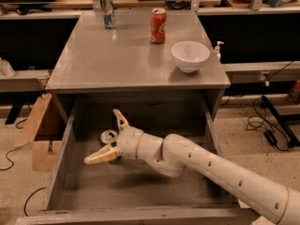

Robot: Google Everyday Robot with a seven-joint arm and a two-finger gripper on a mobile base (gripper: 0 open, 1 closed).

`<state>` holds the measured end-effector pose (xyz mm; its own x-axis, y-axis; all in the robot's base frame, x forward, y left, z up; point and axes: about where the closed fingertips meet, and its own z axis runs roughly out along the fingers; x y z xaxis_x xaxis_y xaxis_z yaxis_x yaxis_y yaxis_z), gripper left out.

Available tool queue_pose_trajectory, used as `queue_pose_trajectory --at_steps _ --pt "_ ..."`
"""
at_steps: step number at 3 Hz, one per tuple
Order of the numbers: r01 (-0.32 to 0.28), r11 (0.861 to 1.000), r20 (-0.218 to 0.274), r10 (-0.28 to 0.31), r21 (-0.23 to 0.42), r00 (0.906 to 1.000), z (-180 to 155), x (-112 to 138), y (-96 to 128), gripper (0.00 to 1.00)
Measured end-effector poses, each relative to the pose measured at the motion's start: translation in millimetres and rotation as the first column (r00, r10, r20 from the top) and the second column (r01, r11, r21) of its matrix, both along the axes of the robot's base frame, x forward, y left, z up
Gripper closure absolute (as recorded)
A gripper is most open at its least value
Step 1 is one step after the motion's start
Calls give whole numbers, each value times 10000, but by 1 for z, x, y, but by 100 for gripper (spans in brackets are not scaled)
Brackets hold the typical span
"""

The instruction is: Place green can into top drawer

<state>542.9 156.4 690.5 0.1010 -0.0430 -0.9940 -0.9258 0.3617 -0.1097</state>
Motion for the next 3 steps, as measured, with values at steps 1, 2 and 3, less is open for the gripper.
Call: queue_pose_trajectory --at_steps 1,2,3 --pt "-92 9997 -22 91 -222 10000 9 -3 -5 0" --pt "-326 9946 -730 255 -981 9970 16 -16 -26 0" --pt "-256 9886 -200 229 -1483 9995 44 -17 -25 0"
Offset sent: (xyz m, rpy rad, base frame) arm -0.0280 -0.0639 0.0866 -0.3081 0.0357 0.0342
